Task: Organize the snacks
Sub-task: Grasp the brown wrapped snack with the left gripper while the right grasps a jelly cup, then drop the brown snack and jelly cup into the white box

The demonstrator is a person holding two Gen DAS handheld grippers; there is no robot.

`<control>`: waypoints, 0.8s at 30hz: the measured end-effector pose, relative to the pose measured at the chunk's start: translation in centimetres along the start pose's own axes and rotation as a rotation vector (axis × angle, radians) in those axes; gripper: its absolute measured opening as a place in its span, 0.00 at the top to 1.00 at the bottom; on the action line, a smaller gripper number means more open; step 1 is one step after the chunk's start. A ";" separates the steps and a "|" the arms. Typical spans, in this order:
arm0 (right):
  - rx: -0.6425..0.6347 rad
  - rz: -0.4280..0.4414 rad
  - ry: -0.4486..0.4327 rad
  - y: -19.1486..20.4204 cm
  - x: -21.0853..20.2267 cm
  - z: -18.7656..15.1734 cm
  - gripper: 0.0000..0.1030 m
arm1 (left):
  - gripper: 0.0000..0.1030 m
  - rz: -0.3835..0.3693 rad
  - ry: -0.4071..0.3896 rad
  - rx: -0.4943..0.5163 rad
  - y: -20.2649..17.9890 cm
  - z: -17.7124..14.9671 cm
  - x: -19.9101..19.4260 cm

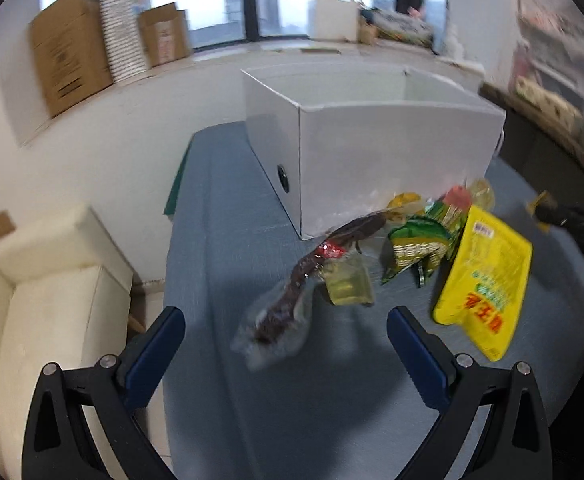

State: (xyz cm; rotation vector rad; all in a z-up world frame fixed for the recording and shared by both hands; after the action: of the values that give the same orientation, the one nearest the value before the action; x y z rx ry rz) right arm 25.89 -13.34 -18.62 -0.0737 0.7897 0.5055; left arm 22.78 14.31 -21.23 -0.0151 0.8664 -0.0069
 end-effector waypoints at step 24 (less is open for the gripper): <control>-0.034 0.042 -0.026 4.1 -1.9 0.2 0.61 | 0.81 -0.197 -0.056 -0.052 -2.8 -0.5 -3.8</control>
State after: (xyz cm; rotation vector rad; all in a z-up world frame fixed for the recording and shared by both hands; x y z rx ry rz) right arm 23.03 -10.47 -16.69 -0.0816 0.7591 0.5588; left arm 19.92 11.53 -18.62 -0.1488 0.8058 -0.1675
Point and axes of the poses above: each gripper's, at about its wrist camera, not at the fingertips, and x roughly the way its jaws point, y to its left, z to its top, the point moved 10 cm from there along x, roughly the way its jaws point, and after that the axes turned 5 degrees about -x, right-handed, at the moved point
